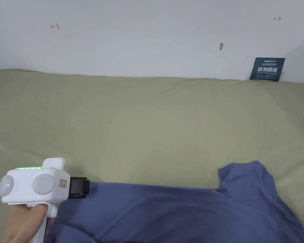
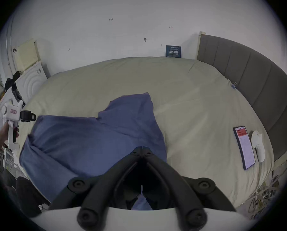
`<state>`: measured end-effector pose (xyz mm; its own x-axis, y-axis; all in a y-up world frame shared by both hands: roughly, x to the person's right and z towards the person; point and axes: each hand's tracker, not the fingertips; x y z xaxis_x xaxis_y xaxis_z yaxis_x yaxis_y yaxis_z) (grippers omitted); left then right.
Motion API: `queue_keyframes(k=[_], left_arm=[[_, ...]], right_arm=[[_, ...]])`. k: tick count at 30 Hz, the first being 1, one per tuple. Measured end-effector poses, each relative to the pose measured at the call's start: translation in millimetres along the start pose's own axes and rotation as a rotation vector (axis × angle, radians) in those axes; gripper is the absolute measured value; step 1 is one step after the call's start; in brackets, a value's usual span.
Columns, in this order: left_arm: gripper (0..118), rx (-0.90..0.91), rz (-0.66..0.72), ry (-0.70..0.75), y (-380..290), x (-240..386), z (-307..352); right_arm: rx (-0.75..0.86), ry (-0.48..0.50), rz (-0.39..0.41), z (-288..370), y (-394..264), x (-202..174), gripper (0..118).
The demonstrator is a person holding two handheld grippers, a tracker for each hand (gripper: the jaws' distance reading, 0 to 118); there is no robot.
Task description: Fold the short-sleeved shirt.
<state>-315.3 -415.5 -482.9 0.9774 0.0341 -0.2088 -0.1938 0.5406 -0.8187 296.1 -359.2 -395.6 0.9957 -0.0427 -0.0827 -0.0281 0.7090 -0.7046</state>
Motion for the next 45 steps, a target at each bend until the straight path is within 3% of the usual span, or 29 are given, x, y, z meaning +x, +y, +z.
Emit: queue_keyframes(k=[3,4,7,9,11,12,15,16,17,18,19,21,26,29,30,32,33,35,45], left_arm=[[116,-0.031,-0.016,0.027,11.7,0.8,-14.8],[111,-0.038,-0.025,0.032,4.9,9.7,-23.3],[81,-0.066,-0.064,0.035,3.3,17.5,-23.8],[76,-0.035,-0.073,0.034,-1.3,18.4,-15.9],[18,-0.018,-0.084,-0.009,-0.1,18.8,-12.3],[2,-0.016,-0.076,-0.038,-0.9,20.9,-7.6],[2,-0.040,-0.083,-0.025,0.6,21.3,-10.5],[2,-0.042,-0.080,-0.025,-4.1,32.2,3.0],[2,-0.046,-0.073,-0.028,-5.6,33.6,5.5],[2,-0.044,-0.071,-0.026,-6.9,35.1,7.8],[2,-0.045,-0.071,-0.026,-8.9,37.6,10.3],[2,-0.048,-0.080,-0.023,-0.4,32.4,2.6],[2,-0.061,-0.103,-0.014,4.3,32.3,-1.9],[2,-0.062,-0.105,-0.012,4.4,31.6,-3.3],[2,-0.061,-0.106,-0.012,5.5,30.9,-2.5],[2,-0.061,-0.105,-0.014,5.5,29.0,0.2],[2,-0.061,-0.107,-0.014,6.0,28.1,2.3],[2,-0.050,-0.107,-0.014,6.8,25.7,11.1],[2,0.055,-0.092,-0.059,-17.9,3.3,102.5]], right_arm=[[-0.025,-0.012,0.011,-17.1,3.4,8.7,1],[-0.035,-0.016,0.012,-20.7,4.6,9.9,1],[-0.050,-0.024,0.013,-31.0,9.6,14.5,1],[-0.062,-0.026,0.009,-35.4,11.7,17.7,1],[-0.074,-0.021,0.005,-43.6,19.0,20.7,1],[-0.081,-0.022,0.011,-47.7,23.1,21.6,1],[-0.102,-0.018,0.029,-58.7,35.0,23.5,3],[-0.116,0.003,0.023,-63.2,38.0,23.9,13],[-0.136,0.012,0.017,-70.1,43.1,24.7,38],[-0.168,0.036,0.007,-78.8,48.5,25.6,70],[-0.180,0.041,0.003,-91.3,54.5,24.0,75],[-0.227,0.089,-0.010,-108.1,60.4,27.3,75],[-0.289,0.018,0.040,-150.6,64.4,23.1,75],[-0.351,0.027,0.021,-164.8,58.3,25.9,73],[-0.331,0.025,0.020,-161.1,59.4,26.1,66],[-0.281,0.013,0.054,-145.7,63.1,24.5,1],[-0.248,0.010,0.082,-135.9,61.6,23.2,1],[-0.217,0.029,0.048,-117.4,64.5,18.5,1],[-0.066,0.077,0.050,7.4,48.0,7.2,1]])
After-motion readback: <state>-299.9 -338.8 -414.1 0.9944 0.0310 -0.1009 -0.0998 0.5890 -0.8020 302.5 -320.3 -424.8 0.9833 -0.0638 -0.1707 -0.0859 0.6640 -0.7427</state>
